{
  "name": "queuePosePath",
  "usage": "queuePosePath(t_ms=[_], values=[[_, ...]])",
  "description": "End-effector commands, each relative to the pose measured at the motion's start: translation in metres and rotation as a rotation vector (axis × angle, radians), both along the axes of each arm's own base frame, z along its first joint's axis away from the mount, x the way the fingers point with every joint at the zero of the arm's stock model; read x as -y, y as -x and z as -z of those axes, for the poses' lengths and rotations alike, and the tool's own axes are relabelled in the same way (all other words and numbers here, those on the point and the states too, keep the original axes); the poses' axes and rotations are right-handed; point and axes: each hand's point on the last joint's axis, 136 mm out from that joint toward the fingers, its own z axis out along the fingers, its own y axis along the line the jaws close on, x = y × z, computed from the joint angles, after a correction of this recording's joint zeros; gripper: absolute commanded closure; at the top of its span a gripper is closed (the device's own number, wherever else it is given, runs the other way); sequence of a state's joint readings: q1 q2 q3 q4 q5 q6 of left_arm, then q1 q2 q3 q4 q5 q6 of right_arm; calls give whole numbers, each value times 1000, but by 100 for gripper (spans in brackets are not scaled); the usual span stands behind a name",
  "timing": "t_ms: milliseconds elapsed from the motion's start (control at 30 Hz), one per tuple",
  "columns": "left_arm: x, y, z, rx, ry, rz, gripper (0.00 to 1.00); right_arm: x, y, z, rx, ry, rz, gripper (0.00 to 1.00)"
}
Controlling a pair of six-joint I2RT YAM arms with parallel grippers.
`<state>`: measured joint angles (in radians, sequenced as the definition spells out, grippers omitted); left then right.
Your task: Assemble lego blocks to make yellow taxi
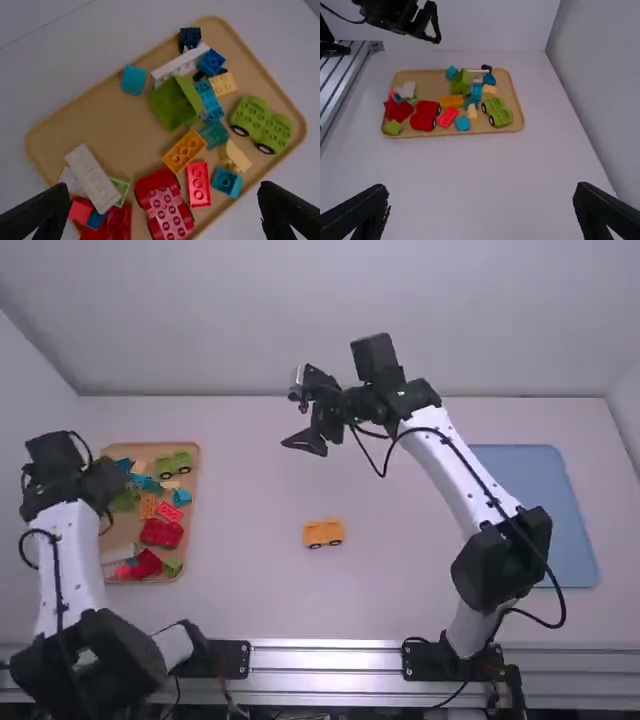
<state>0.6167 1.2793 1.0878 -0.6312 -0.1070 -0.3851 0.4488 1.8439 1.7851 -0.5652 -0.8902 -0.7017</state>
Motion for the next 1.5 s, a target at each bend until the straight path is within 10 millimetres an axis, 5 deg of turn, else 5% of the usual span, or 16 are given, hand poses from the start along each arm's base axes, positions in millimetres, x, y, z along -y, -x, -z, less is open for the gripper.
queuePosePath(t_ms=[0, 400, 633, 933, 1467], values=[[8, -17, 4, 34, 85, 133, 1, -1, 2, -7, -27, -18, 15, 1], [33, -72, 12, -168, 153, 320, 1, -8, 4, -11, 4, -30, -3, 1], [67, -119, 8, -289, 107, 394, 1, -7, 4, -10, 1, -30, -1, 2], [107, -175, -9, -226, 60, 507, 1, -7, 5, -9, -7, -24, 0, 1], [72, -158, 84, -465, 215, 337, 1, -6, 7, -6, -28, -17, -1, 2]])
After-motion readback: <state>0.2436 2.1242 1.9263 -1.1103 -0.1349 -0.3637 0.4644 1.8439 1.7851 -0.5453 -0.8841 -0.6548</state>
